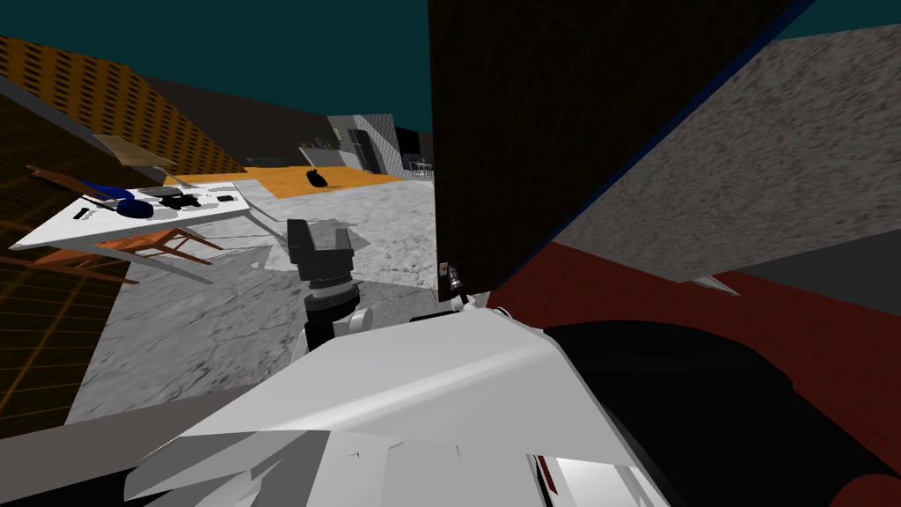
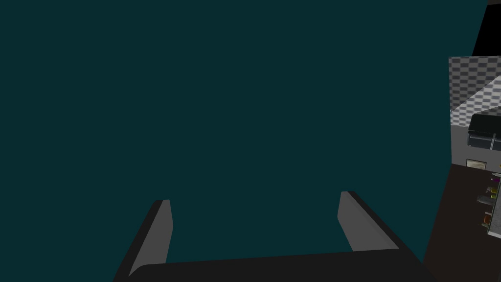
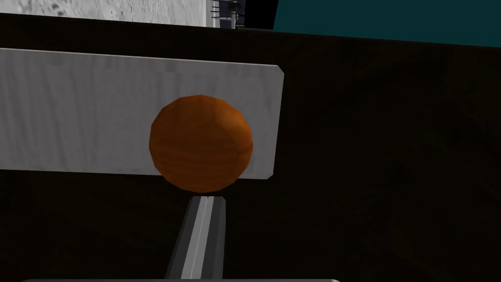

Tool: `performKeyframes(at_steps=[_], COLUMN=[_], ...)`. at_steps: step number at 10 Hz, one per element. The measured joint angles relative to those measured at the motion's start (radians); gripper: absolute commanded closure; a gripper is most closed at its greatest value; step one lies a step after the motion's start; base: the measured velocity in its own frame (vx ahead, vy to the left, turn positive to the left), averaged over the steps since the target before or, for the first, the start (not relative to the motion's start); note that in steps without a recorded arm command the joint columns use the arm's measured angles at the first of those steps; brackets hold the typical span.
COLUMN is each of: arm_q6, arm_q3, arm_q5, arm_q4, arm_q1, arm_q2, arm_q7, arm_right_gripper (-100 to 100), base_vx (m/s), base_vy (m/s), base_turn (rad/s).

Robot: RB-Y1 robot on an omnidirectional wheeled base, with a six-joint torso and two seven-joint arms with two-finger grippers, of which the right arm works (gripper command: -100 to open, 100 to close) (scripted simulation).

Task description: Push the door open

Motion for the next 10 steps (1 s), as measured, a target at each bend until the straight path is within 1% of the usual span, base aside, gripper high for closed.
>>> performKeyframes(at_steps=[2, 3, 4, 5, 6, 7, 8, 9, 10], arm_q6=[0.001, 0.009, 0.012, 0.020, 0.021, 0.029, 0.051, 0.054, 0.050], arm_q3=[0.019, 0.032, 0.045, 0.061, 0.077, 0.096, 0.117, 0.125, 0.137], arm_q5=[0.016, 0.028, 0.040, 0.053, 0.067, 0.084, 0.102, 0.109, 0.120], arm_q4=[-0.005, -0.026, -0.030, -0.051, -0.048, -0.075, -0.123, -0.117, -0.109], arm_q1=[0.005, 0.017, 0.022, 0.033, 0.032, 0.050, 0.076, 0.073, 0.068], arm_q2=[-0.014, -0.021, -0.028, -0.036, -0.040, -0.044, -0.050, -0.051, -0.049], arm_q7=[-0.013, -0.020, -0.029, -0.038, -0.050, -0.060, -0.070, -0.078, -0.087], arm_right_gripper=[-100, -100, -100, -100, -100, -100, -100, -100, -100], base_vx=[0.039, 0.040, 0.036, 0.033, 0.029, 0.022, 0.011, 0.004, -0.004], base_vy=[-0.070, -0.063, -0.055, -0.046, -0.032, -0.013, 0.000, 0.000, 0.007], base_turn=[-0.237, -0.231, -0.275, -0.319, -0.359, -0.291, -0.122, -0.234, -0.365])
